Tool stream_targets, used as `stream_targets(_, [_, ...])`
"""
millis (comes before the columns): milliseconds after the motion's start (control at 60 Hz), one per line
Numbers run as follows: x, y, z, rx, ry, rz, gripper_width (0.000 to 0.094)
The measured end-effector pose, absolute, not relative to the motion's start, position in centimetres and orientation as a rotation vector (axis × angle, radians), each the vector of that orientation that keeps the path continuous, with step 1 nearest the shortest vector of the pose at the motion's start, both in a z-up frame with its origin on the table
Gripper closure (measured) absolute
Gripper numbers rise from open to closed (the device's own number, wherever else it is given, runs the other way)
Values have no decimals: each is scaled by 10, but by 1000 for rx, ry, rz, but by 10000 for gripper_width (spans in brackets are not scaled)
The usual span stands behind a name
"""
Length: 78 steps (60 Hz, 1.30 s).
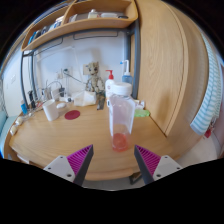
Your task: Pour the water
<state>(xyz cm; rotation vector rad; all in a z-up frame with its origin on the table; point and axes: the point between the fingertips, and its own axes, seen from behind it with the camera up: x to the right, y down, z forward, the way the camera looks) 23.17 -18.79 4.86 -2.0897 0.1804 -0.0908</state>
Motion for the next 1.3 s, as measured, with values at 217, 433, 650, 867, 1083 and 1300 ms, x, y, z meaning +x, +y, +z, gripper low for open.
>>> stream_targets(217, [261,-126,67,-1986,135,-64,96])
stream_targets(433, [265,-87,77,-1892,92,-92,471])
stream_targets(650, [274,-81,79,-1859,106,-212,615])
stream_targets(867, [257,-64,86,-1923,-56,-363,623])
stream_targets(1083, [199,-2,121,-1924,-435,-613,618])
stream_targets(1300, [132,71,151,-1780,-935,-935,618])
